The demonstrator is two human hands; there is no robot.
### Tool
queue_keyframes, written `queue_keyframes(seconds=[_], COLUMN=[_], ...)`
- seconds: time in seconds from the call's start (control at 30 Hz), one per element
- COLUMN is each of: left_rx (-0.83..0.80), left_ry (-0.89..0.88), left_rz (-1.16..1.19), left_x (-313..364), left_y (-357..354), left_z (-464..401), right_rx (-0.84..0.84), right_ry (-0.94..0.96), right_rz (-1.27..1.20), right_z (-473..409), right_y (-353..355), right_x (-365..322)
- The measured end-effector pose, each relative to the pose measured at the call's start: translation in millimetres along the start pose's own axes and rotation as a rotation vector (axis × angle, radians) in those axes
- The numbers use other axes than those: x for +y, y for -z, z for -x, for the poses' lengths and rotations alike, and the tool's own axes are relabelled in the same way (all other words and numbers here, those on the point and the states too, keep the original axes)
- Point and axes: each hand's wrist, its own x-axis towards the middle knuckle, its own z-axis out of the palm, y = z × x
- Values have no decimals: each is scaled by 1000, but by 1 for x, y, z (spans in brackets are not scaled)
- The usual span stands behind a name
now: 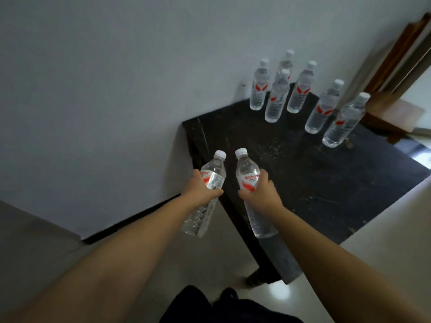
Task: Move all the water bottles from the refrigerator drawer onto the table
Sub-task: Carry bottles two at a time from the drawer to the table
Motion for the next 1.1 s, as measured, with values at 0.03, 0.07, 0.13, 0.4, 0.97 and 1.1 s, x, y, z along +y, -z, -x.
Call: queue_keyframes(seconds=[0.03,0.07,0.13,0.4,0.97,1.1], left_rx=[-26,-59,-114,-359,-588,-560], left_ry=[-12,-18,-40,-154,-574,-613], left_rz=[2,-2,-33,-129,39,136], left_x=[9,18,36,127,310,312], left_y=[-3,-7,-17,-50,-116,-136], left_z=[-10,-23,-51,-166,-298,-304], right_rx=[1,1,37,278,891,950], right_ry=[-22,-51,-113,-299,-467,-421], right_rz=[-12,-29,-59,-197,-600,-654], right_z=[-9,-18,-39,-120,-249,-260], right_y=[5,10,20,58,151,145], right_x=[2,4,10,24,34,45])
